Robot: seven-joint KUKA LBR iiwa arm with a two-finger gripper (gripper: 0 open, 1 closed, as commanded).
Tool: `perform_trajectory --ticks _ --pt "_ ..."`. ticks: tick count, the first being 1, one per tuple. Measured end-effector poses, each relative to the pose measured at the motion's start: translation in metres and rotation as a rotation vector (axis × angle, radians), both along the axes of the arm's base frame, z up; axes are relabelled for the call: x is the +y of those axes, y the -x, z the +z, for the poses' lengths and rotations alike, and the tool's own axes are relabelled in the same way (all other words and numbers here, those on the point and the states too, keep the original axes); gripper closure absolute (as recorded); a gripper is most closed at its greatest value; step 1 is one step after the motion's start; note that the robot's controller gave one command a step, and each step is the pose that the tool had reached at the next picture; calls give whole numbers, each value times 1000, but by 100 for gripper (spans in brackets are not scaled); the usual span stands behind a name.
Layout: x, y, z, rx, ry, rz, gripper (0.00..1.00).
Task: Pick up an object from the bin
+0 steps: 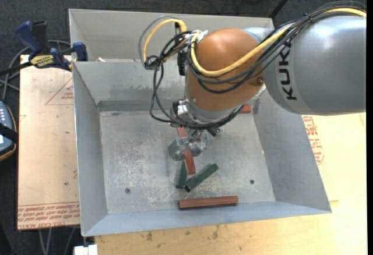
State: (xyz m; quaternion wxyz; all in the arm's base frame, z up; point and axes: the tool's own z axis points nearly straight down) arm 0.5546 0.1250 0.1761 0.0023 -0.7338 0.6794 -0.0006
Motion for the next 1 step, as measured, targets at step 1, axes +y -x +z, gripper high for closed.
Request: perform_trajectory --ticks 1 --pt "-43 5 74 -1 2 284 100"
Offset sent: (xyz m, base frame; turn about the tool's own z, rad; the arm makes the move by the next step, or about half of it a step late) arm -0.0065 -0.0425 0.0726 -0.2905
